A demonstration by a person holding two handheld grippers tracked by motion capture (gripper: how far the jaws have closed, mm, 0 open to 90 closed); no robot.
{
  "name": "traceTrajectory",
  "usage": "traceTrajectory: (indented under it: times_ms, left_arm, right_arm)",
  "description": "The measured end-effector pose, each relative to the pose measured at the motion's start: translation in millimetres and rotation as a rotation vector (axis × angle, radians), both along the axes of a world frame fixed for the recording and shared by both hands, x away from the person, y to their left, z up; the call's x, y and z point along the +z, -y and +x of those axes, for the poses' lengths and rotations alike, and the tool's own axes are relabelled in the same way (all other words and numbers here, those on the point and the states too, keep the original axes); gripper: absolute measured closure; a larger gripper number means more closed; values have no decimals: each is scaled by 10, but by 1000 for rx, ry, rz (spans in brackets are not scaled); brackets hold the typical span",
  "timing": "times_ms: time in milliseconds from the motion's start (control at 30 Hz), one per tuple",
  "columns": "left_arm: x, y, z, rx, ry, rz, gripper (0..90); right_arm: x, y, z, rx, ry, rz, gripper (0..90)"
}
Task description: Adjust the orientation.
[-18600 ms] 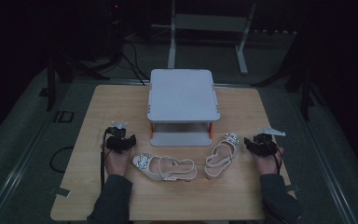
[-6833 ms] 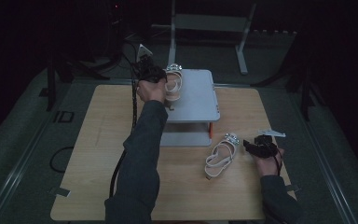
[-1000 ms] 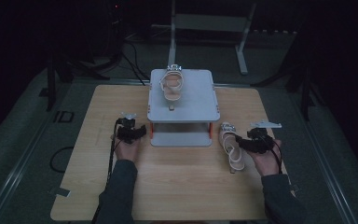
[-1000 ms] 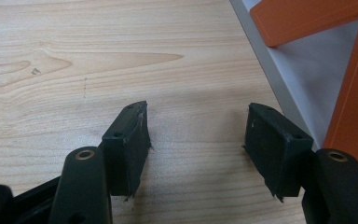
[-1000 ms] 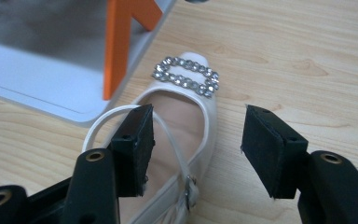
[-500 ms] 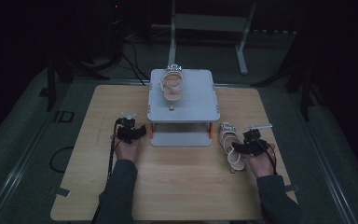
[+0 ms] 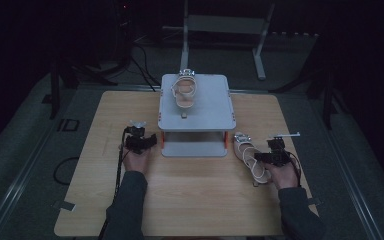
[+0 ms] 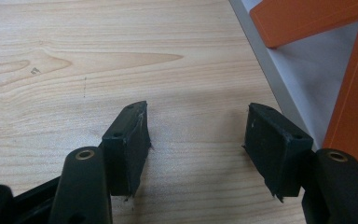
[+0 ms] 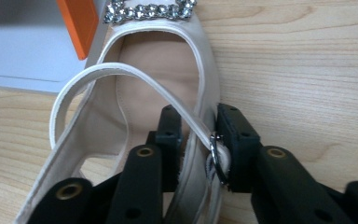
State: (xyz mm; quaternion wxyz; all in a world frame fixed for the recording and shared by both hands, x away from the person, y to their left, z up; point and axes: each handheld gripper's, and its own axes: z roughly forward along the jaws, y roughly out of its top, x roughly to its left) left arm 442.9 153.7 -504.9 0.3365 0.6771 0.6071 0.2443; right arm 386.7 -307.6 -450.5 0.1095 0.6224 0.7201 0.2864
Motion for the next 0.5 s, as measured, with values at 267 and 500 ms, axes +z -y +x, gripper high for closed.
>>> traceTrajectory:
  times_ms: [267,500]
  left_arm:
    - [0,0,0,0,0,1,401]
    - [1,5,-2,0,-1,6,401]
  right_arm:
    - [34,-14,16,-63,-33,-9,813]
    - [34,3,18,-90,-38,16,827]
